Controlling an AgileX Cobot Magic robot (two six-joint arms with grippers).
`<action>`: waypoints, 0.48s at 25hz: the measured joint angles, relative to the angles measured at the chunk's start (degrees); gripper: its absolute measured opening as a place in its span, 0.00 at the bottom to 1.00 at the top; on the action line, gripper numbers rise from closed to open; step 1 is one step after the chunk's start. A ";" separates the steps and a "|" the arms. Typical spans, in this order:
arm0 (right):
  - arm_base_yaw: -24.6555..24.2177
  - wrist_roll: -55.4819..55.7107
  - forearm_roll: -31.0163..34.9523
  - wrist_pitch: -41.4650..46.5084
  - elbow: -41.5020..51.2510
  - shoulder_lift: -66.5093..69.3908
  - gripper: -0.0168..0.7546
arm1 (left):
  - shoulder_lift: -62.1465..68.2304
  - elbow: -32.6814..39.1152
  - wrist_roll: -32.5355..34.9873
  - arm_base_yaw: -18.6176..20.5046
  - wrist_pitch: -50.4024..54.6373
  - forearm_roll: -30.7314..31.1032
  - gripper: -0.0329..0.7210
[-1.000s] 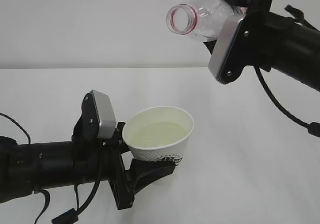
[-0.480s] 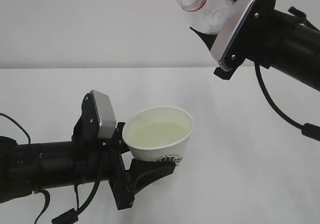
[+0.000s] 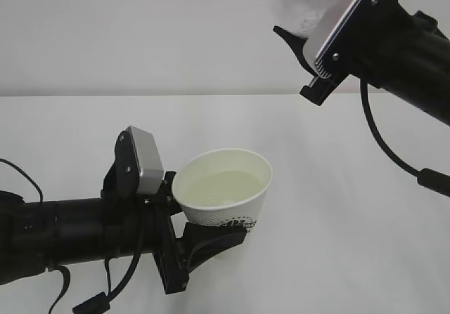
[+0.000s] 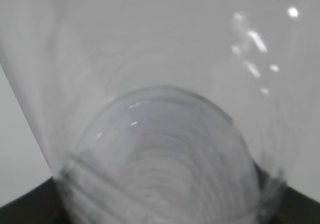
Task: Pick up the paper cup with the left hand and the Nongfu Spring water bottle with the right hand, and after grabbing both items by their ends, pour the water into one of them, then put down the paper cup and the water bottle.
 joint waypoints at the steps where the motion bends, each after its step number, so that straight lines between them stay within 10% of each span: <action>1: 0.00 0.94 0.11 0.00 0.00 0.00 0.64 | 0.00 0.00 0.00 0.00 0.00 0.00 0.69; 12: 0.00 8.94 1.80 0.00 0.00 0.00 0.64 | 0.00 0.00 0.00 0.00 0.00 0.00 0.68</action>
